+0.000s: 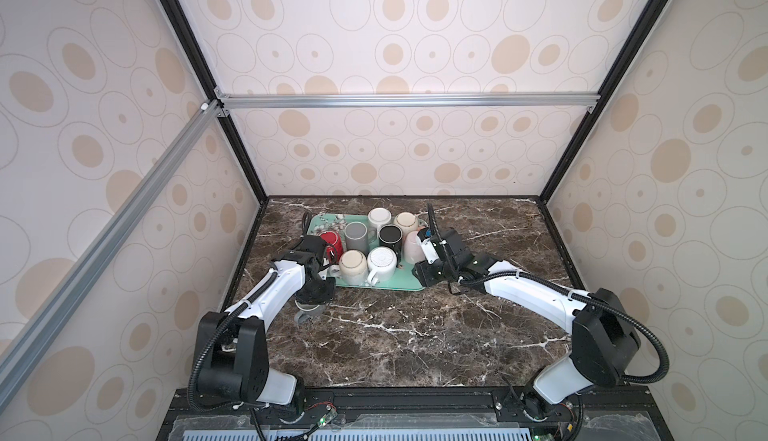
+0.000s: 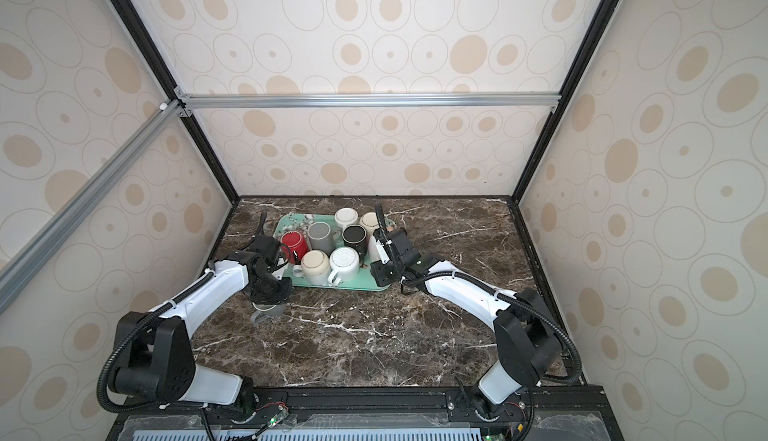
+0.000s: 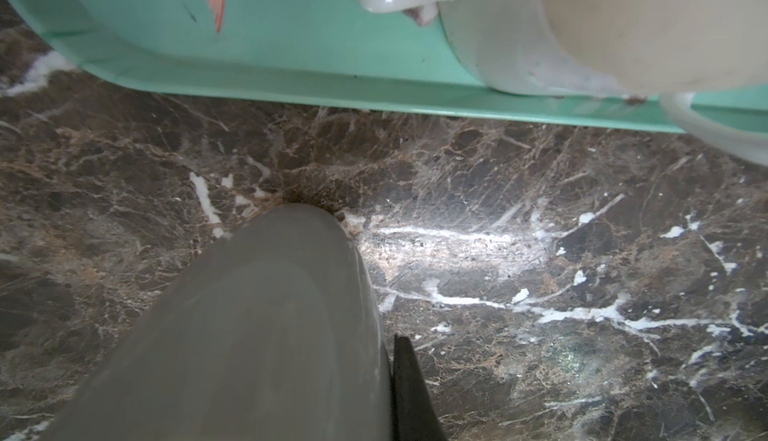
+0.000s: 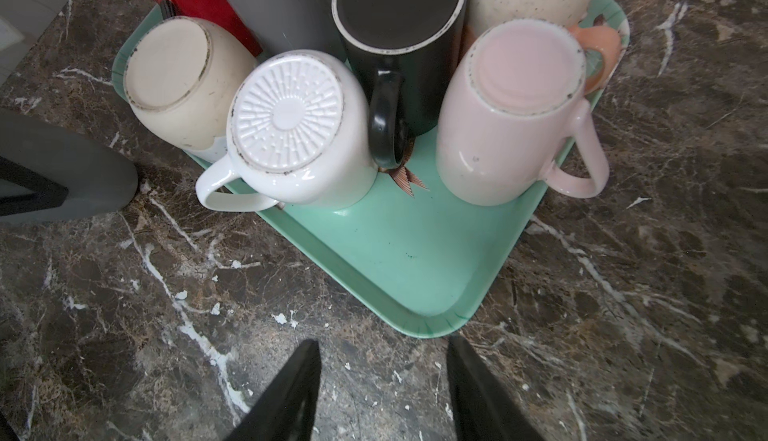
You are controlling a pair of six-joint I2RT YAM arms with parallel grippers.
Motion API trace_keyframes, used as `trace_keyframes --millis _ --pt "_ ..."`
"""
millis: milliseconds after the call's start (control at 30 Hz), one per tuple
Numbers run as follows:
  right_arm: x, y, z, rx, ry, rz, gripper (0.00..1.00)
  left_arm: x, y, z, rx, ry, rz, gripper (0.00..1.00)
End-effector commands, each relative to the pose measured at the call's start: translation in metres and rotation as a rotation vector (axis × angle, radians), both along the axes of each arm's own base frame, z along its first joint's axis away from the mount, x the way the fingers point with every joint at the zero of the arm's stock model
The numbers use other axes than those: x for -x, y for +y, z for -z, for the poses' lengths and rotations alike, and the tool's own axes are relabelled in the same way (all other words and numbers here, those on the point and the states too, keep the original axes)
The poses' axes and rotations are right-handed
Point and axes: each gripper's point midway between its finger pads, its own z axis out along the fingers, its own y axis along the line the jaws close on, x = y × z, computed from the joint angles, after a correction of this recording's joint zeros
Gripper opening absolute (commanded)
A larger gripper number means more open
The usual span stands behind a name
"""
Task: Turn the mug right side up
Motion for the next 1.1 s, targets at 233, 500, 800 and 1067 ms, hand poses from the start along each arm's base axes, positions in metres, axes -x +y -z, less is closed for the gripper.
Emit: trace_keyframes --millis 233,500,800,1067 --pt "0.002 -0.01 -0.001 0.025 -0.007 0.016 0.54 -0.028 0.013 0.003 -0.05 -0.018 0.027 0.31" --pt "-0.023 -0.03 -0.005 -0.059 0.04 0.074 0.54 -0.05 0.012 -0.05 -0.045 -0.139 0.024 0.45" --pt "-0.072 -0.049 -0.011 -0.221 0.093 -0.004 0.55 -0.065 -0.04 -0.126 0.101 -0.363 0.088 0.46" --pt "-0.096 -0.049 0.015 -0.073 0.095 -0.156 0.56 -0.056 -0.142 -0.133 0.326 -0.466 0.208 0.43"
